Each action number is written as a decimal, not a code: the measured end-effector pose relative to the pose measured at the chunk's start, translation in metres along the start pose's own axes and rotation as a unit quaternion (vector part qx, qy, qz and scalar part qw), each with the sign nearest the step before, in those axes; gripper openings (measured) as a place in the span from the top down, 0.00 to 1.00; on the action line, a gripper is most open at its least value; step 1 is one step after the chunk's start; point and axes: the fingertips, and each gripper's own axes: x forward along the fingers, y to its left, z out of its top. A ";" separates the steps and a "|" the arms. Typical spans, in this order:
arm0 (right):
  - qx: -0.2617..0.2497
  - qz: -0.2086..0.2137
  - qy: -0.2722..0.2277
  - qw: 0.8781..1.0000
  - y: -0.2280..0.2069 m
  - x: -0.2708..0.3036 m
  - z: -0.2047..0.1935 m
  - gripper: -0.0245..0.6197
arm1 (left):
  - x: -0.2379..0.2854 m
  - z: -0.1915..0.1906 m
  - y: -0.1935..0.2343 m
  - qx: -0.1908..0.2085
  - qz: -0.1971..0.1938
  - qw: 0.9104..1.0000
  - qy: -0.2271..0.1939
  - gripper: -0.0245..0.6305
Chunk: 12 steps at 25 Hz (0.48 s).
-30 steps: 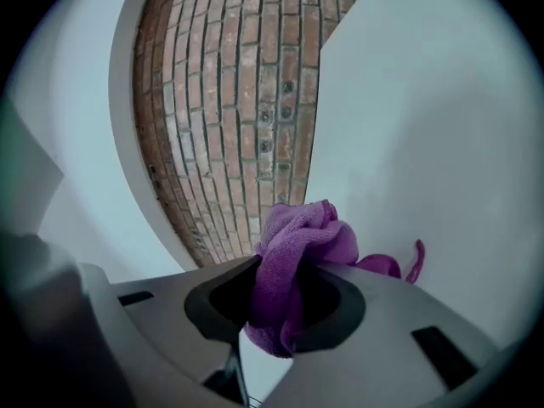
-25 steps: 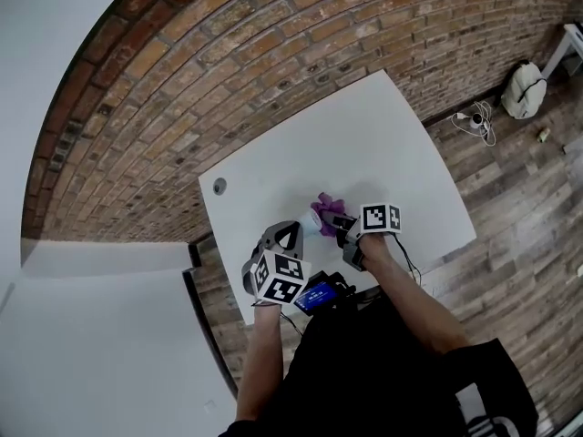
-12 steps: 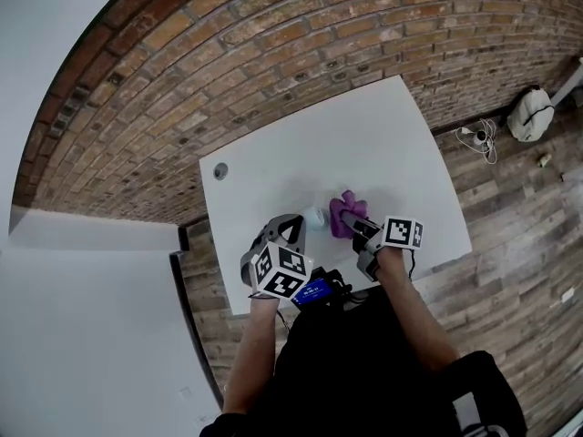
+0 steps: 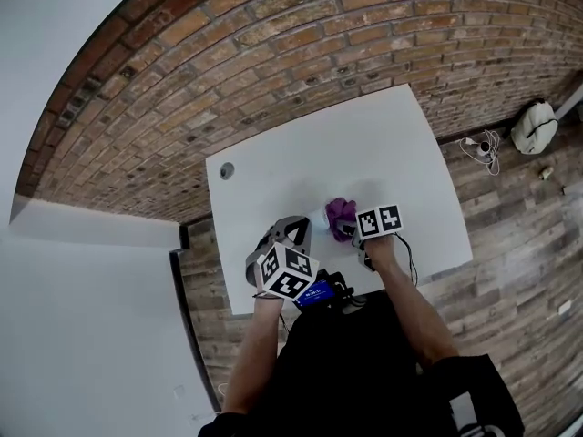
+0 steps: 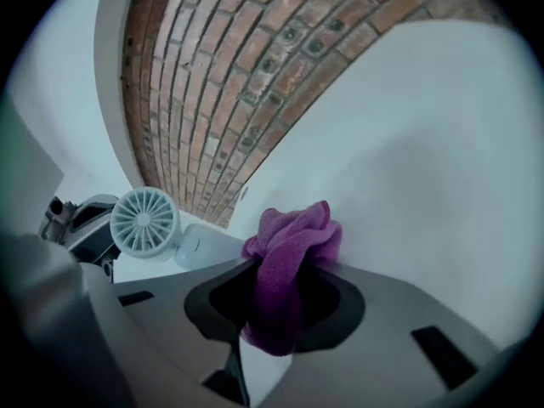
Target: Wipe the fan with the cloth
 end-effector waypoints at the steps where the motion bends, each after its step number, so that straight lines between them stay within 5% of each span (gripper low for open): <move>1: -0.018 -0.011 -0.012 1.000 -0.001 -0.004 0.016 0.82 | 0.000 0.000 0.000 0.000 0.000 1.000 0.000 0.96; 6: -0.009 0.040 -0.067 0.997 0.018 0.002 0.071 0.82 | 0.000 -0.002 0.002 -0.002 0.002 1.000 -0.002 0.96; 12: 0.032 0.044 -0.025 0.998 0.010 0.020 0.023 0.82 | 0.000 -0.001 0.001 -0.008 -0.001 1.000 -0.006 0.96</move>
